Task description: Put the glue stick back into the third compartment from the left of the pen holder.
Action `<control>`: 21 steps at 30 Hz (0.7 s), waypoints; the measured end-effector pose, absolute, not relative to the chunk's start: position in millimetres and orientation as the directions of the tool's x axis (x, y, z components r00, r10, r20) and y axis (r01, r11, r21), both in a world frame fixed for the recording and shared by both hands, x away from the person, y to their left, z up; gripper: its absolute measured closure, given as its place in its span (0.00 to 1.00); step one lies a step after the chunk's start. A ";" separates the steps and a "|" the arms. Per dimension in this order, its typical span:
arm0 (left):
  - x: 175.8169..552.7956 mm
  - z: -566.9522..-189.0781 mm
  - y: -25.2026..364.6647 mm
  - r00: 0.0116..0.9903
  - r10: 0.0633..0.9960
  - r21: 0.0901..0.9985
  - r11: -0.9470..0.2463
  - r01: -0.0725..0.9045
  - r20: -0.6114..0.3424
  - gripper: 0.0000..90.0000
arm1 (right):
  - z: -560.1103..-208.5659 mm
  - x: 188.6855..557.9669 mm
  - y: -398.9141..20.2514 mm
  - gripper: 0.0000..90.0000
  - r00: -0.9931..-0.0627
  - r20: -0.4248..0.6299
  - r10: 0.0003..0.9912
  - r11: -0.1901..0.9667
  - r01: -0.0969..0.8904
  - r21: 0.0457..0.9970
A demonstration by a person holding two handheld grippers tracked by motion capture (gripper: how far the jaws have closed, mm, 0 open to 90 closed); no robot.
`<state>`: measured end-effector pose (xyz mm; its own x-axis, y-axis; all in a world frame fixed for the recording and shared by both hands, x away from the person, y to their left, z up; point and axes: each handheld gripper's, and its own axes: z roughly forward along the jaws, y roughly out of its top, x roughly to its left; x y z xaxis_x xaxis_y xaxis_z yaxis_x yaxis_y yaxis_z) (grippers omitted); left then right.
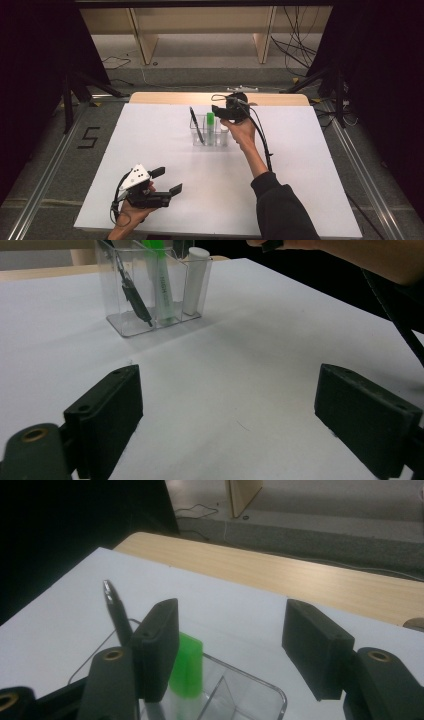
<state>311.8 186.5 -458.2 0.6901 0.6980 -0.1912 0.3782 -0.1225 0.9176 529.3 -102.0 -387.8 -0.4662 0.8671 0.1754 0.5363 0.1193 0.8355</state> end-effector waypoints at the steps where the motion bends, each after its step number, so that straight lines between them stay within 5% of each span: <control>1: 311.5 -458.1 186.5 0.689 0.698 0.917 -0.120 0.379 -0.193 0.13 | -386.8 528.5 -102.3 0.44 -0.469 0.179 0.865 0.117 0.534 0.837; 21: 312.0 -458.6 186.7 0.690 0.696 0.916 -0.120 0.383 -0.197 0.13 | -377.5 487.3 -118.8 0.36 -0.573 0.192 0.797 0.155 0.500 0.852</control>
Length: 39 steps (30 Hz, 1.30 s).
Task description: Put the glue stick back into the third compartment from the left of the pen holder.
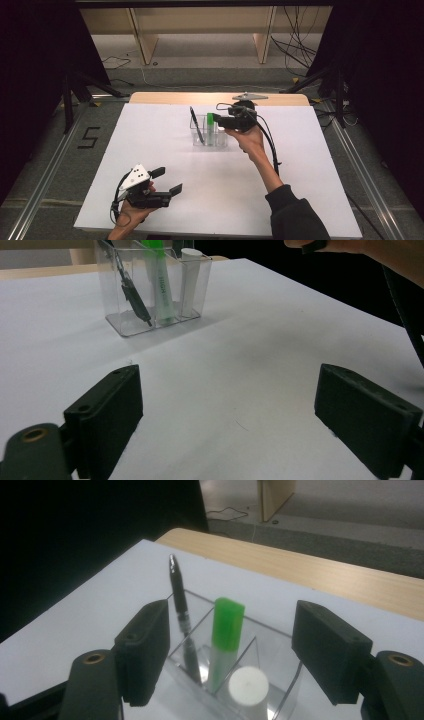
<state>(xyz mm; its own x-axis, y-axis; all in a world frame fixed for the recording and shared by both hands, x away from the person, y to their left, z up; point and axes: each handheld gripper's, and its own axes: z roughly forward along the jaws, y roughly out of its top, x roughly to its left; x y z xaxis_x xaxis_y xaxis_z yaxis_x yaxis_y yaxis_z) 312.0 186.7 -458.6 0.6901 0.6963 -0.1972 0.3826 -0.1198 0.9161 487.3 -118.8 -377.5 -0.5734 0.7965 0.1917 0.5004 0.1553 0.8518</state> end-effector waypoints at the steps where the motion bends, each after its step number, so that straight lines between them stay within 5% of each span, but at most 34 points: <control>1: 312.0 -458.8 186.5 0.689 0.697 0.917 -0.117 0.382 -0.199 0.13 | -377.9 484.2 -119.8 0.36 -0.579 0.193 0.792 0.155 0.497 0.854; 39: 313.3 -460.7 186.4 0.688 0.692 0.909 -0.113 0.400 -0.217 0.13 | -408.9 400.5 -150.7 0.31 -0.682 0.206 0.702 0.172 0.444 0.879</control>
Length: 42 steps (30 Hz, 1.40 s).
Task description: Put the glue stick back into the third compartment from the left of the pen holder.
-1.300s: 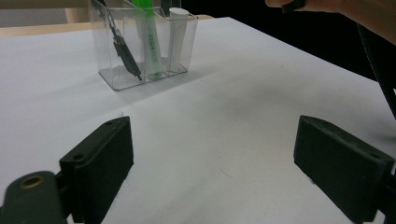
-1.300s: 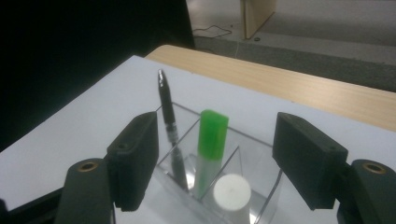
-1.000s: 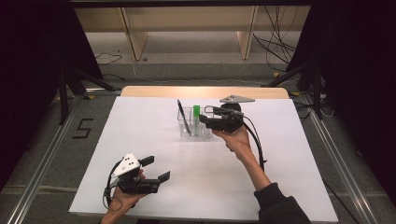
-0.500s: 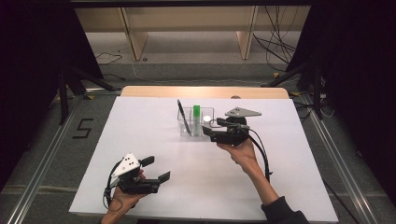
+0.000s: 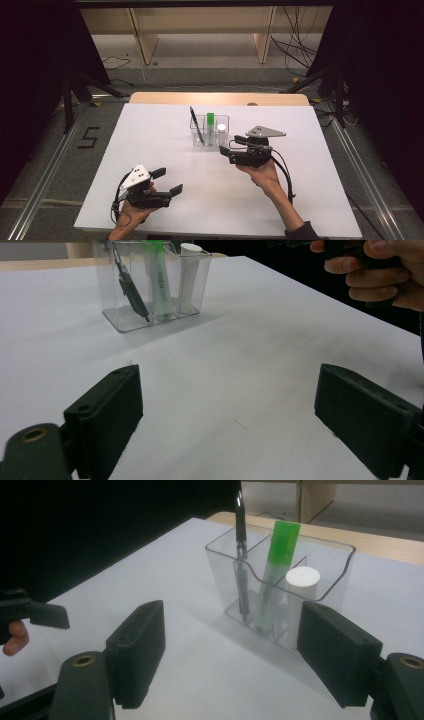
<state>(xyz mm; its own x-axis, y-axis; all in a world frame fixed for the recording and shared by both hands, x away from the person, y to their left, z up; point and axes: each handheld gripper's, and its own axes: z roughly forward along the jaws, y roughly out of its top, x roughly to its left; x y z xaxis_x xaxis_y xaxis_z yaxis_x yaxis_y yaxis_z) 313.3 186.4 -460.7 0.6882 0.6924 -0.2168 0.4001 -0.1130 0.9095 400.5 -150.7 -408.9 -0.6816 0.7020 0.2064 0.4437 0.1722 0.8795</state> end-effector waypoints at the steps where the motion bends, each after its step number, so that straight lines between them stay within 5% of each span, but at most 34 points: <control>1: 313.2 -460.5 186.7 0.688 0.692 0.910 -0.113 0.400 -0.217 0.13 | -409.2 399.3 -150.7 0.31 -0.684 0.204 0.700 0.178 0.444 0.878; 42: 312.6 -461.1 182.1 0.711 0.669 0.901 -0.142 0.410 -0.218 0.13 | -430.3 339.6 -188.9 0.24 -0.709 0.150 0.689 0.190 0.377 0.907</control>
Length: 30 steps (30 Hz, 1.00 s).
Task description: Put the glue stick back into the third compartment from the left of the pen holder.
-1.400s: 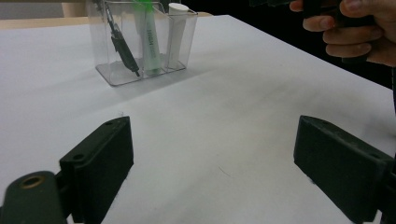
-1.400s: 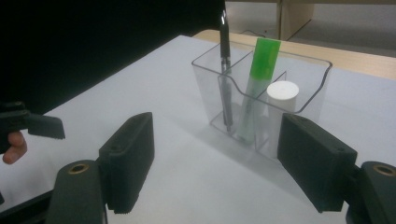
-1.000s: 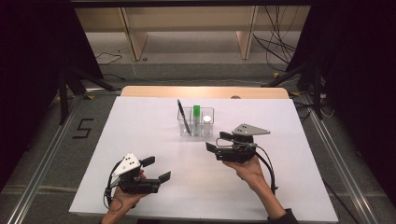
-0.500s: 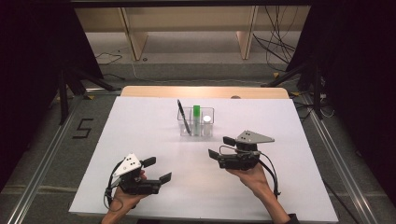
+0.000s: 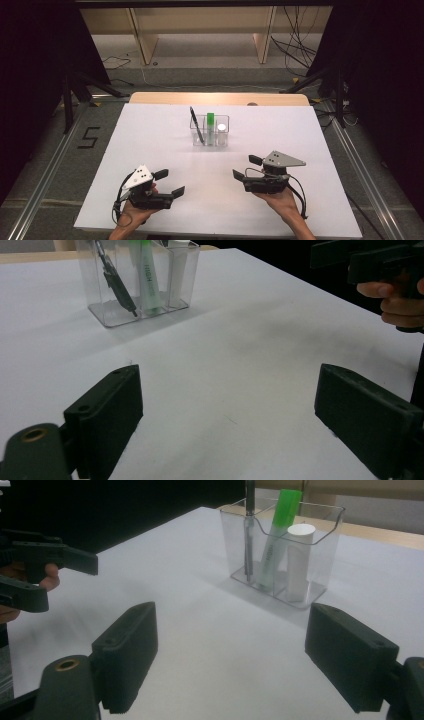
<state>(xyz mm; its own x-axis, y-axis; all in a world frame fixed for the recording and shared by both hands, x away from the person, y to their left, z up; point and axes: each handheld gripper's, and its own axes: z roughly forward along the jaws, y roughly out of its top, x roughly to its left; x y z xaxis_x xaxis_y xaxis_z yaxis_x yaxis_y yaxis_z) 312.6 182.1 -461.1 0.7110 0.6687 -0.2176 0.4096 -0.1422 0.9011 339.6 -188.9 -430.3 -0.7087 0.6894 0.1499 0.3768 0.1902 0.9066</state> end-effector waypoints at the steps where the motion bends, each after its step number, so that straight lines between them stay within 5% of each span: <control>1: 312.7 -461.1 182.1 0.712 0.668 0.901 -0.143 0.410 -0.218 0.13 | -430.7 338.2 -190.3 0.25 -0.710 0.150 0.688 0.189 0.375 0.908; 30: 310.7 -460.5 181.1 0.732 0.641 0.905 -0.136 0.404 -0.230 0.13 | -449.1 299.4 -222.9 0.21 -0.688 0.125 0.715 0.184 0.357 0.916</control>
<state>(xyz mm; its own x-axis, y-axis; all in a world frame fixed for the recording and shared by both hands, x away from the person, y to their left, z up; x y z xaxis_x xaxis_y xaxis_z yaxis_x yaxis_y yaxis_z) 310.7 181.1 -460.5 0.7320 0.6412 -0.2302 0.4036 -0.1358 0.9048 299.4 -222.9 -449.1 -0.6881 0.7148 0.1246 0.3571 0.1840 0.9158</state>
